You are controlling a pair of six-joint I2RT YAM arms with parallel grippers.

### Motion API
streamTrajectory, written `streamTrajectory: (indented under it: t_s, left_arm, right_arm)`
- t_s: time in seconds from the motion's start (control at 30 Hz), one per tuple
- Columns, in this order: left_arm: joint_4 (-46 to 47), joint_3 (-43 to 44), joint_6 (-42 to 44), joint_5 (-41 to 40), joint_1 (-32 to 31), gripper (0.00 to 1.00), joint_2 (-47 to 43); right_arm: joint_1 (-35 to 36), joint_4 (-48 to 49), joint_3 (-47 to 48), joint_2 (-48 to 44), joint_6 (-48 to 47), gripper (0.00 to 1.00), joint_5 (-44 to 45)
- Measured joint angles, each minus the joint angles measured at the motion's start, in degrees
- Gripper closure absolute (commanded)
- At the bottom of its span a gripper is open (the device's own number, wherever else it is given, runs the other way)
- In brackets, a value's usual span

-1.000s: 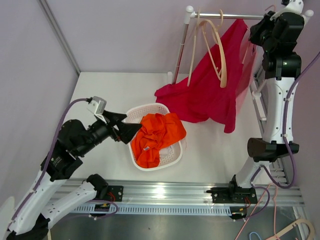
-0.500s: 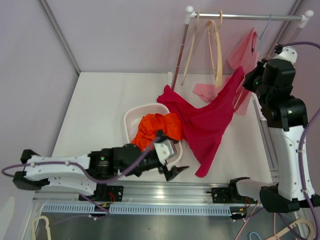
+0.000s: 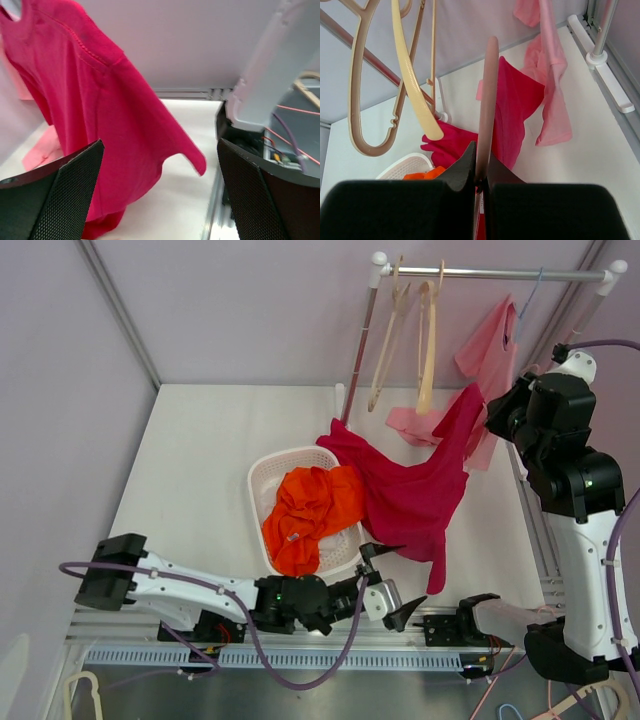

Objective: Remove the t-shirt from the hanger

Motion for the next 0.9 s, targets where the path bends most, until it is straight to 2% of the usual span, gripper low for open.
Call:
streamTrajectory:
  t_s: [0.3, 0.37, 0.4, 0.43, 0.57, 0.7, 0.9]
  left_arm:
    - [10.91, 7.63, 3.58, -11.19, 1.18, 0.01, 14.38]
    - [11.34, 8.02, 2.67, -13.07, 2.16, 0.48, 15.39]
    - [11.17, 8.02, 1.84, -13.68, 2.75, 0.81, 15.45]
    - [11.13, 8.02, 1.49, -14.19, 3.39, 0.99, 15.45]
    - [10.73, 7.15, -0.35, -14.27, 4.7, 0.99, 14.29]
    - [8.52, 2.99, -1.18, -11.8, 3.1, 0.99, 8.46]
    - [1.14, 0.52, -1.6, -4.76, -1.33, 0.99, -2.34]
  right_arm:
    - [0.76, -0.87, 0.0, -0.5, 0.42, 1.0, -0.87]
    - [0.79, -0.9, 0.0, -0.66, 0.42, 1.0, -1.14]
    - [0.79, -0.9, 0.0, -0.68, 0.42, 1.0, -1.33]
    - [0.79, -0.92, 0.0, -0.72, 0.39, 1.0, -1.49]
    - [0.87, -0.98, 0.0, -0.57, 0.17, 1.0, -1.49]
    - [0.9, -1.18, 0.63, 1.11, -0.81, 1.0, -1.53]
    - [0.52, -6.93, 10.67, 11.89, -3.1, 1.0, -4.17]
